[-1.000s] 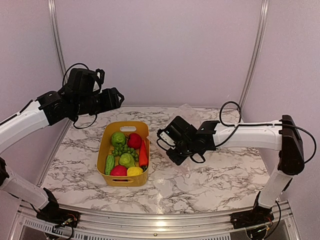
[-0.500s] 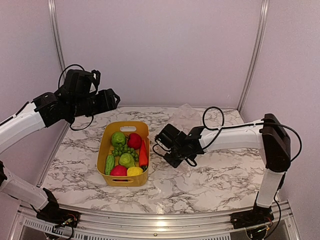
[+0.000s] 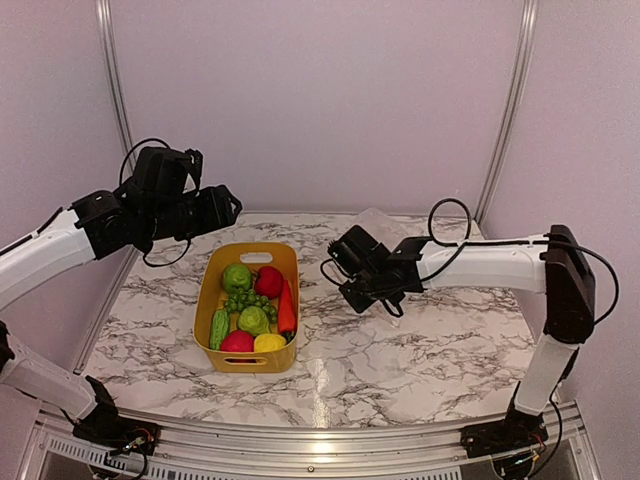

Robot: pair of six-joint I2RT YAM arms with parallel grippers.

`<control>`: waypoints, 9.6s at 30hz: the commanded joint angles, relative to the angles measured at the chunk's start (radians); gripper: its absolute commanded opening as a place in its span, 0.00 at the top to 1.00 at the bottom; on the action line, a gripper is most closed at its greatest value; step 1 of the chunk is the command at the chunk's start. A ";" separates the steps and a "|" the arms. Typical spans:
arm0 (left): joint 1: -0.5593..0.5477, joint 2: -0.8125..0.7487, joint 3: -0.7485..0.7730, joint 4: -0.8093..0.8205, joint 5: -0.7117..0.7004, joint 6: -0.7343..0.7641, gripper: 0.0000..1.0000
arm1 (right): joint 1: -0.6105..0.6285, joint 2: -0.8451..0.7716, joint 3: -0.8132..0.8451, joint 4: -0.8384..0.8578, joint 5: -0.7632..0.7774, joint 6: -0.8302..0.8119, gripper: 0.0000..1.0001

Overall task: Place the food in the zip-top bag and seal the zipper
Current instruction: Pick up the zipper food storage bag from the center of the board, then open the zipper food storage bag at the center of the board, then pick up the fake fruit from the bin.

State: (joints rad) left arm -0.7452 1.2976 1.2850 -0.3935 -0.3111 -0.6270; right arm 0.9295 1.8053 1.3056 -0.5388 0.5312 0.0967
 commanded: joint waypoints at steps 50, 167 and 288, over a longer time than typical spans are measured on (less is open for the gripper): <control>-0.146 0.497 0.305 0.188 0.035 -0.010 0.49 | -0.046 -0.203 0.261 -0.101 -0.460 0.170 1.00; 0.018 0.144 -0.059 0.206 0.209 0.017 0.01 | -0.347 -0.223 0.187 -0.160 -0.438 0.145 1.00; -0.014 0.339 0.209 0.248 0.573 0.172 0.50 | -0.319 -0.217 0.076 -0.059 -0.712 0.231 1.00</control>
State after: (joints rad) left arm -0.6949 1.6669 1.5467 -0.4114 0.1276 -0.4389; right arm 0.6006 1.5688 1.3266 -0.5919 -0.1574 0.3183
